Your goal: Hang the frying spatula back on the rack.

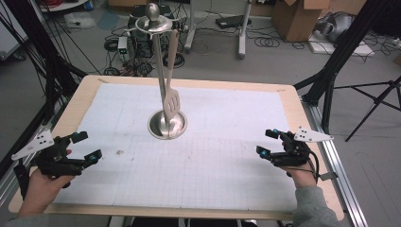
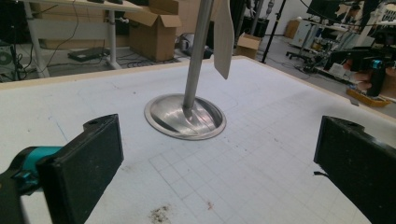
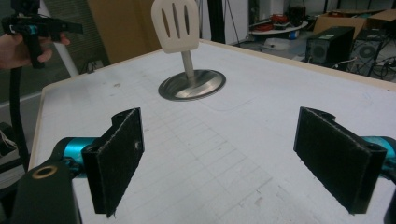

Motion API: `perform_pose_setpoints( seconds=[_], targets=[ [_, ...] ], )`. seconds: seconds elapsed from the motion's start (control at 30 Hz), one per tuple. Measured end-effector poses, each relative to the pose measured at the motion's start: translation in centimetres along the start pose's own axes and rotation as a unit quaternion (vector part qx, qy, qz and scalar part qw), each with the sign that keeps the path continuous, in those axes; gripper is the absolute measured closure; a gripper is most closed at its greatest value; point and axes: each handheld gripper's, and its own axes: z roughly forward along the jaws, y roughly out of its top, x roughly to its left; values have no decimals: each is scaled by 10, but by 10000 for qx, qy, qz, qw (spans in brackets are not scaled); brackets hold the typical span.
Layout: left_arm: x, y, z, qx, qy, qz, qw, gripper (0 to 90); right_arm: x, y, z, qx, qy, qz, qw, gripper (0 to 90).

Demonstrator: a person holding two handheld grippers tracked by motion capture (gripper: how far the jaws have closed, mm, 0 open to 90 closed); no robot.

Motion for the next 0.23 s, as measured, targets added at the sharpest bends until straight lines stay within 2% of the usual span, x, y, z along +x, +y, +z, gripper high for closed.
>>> perform_pose_setpoints(
  seconds=[0.23],
  targets=[
    [1, -3, 3, 8, 98, 9, 10000, 18, -2, -3, -2, -78, -80, 62, 9999, 151]
  ],
)
